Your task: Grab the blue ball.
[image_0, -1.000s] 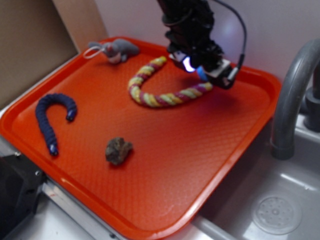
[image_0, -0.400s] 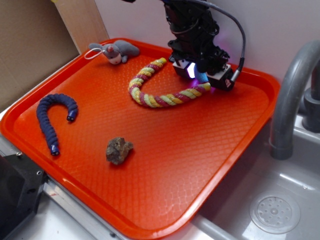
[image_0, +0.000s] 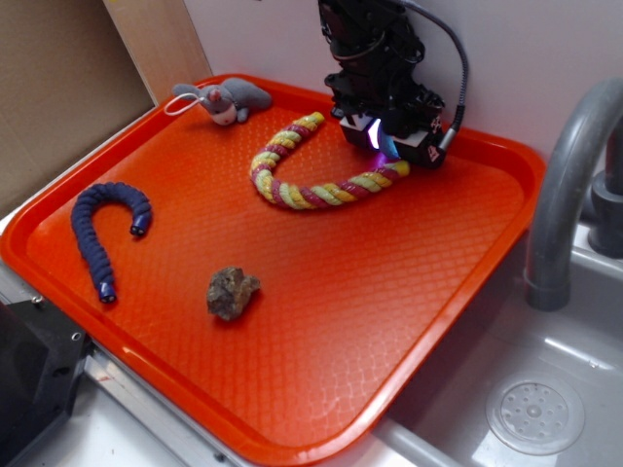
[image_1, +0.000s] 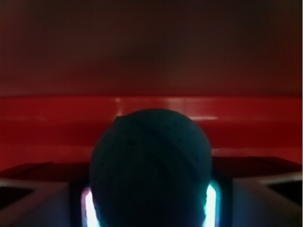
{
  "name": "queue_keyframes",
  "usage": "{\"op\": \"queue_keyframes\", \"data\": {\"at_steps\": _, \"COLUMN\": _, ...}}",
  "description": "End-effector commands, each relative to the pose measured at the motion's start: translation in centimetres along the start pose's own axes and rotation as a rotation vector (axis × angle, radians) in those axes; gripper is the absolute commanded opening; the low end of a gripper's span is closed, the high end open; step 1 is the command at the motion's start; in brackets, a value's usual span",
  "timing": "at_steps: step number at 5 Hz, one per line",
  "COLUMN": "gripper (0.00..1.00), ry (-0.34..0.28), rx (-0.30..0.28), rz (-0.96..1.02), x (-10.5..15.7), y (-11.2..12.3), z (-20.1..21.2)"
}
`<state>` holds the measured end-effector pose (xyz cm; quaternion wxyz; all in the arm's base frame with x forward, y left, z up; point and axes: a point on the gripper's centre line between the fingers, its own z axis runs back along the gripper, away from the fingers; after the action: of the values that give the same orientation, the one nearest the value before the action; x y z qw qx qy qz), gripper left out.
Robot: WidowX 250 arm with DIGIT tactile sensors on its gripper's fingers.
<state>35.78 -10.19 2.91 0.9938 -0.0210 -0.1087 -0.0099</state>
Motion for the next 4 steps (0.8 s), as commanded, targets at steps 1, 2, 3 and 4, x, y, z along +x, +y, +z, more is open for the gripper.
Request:
{"op": "queue_keyframes", "data": {"at_steps": 1, "gripper": 0.00, "ry": -0.110, "rx": 0.128, "rz": -0.079, "x": -4.8, "y": 5.6, "z": 13.2}}
{"op": "queue_keyframes", "data": {"at_steps": 2, "gripper": 0.00, "ry": -0.020, "rx": 0.056, "rz": -0.061, "x": -8.0, "y": 8.0, "z": 19.2}}
{"op": "queue_keyframes", "data": {"at_steps": 3, "gripper": 0.00, "ry": 0.148, "rx": 0.164, "rz": 0.053, "x": -11.6, "y": 8.2, "z": 22.5}}
{"op": "queue_keyframes", "data": {"at_steps": 4, "gripper": 0.00, "ry": 0.186, "rx": 0.165, "rz": 0.065, "x": -13.0, "y": 7.7, "z": 23.3}}
